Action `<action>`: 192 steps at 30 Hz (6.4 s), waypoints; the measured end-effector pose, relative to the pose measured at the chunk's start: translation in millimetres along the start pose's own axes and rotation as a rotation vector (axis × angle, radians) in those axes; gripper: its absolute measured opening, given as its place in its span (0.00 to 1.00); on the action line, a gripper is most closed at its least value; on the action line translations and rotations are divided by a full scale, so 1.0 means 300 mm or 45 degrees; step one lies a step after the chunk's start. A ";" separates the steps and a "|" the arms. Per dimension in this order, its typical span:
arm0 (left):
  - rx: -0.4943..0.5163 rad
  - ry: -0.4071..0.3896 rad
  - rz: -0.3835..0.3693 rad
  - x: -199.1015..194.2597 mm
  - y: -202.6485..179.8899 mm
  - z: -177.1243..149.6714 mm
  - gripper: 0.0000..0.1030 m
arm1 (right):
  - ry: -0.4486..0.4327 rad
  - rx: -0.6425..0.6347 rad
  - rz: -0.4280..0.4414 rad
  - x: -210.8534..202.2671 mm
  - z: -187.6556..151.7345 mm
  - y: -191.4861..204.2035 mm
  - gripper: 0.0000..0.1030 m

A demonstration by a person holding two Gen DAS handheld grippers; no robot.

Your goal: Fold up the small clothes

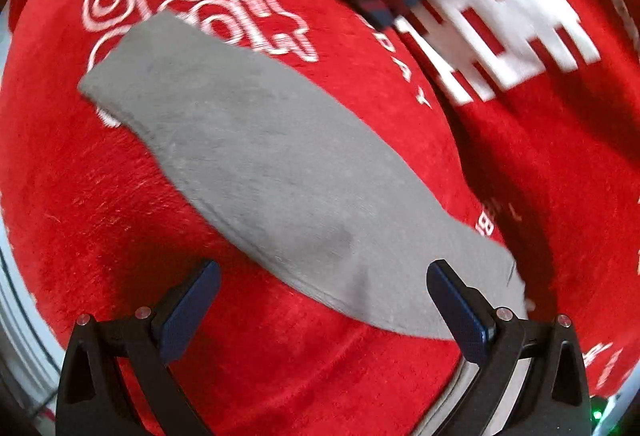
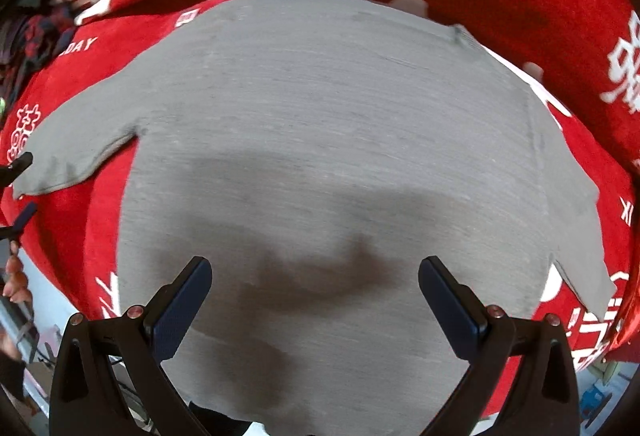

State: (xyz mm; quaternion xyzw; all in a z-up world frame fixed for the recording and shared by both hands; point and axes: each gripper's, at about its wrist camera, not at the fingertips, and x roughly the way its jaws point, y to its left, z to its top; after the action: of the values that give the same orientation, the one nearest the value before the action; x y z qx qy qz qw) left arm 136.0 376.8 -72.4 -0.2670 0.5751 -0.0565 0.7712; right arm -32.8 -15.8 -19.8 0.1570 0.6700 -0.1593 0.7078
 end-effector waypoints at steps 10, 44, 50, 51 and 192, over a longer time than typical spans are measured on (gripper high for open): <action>-0.069 -0.094 -0.190 0.042 -0.037 0.084 0.98 | 0.006 -0.095 0.061 -0.010 0.021 0.120 1.00; 1.245 0.323 -0.475 0.175 -1.209 -0.705 0.11 | -0.092 0.524 0.081 -0.076 -0.155 -0.478 1.00; 1.353 0.450 -0.312 0.296 -1.202 -0.857 0.12 | -0.032 0.590 0.087 0.004 -0.208 -0.624 1.00; 1.368 0.445 -0.282 0.295 -1.203 -0.868 0.26 | -0.024 0.592 0.086 0.014 -0.210 -0.638 1.00; 1.245 0.309 0.468 0.136 -0.794 -0.337 0.99 | -0.182 1.045 0.402 0.139 -0.203 -0.875 0.14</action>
State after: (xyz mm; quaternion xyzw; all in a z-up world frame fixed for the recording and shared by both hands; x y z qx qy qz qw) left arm 109.3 123.0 -13.5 0.2368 0.6041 -0.2124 0.7307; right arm -199.7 -226.3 -66.9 0.5140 0.4685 -0.3125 0.6470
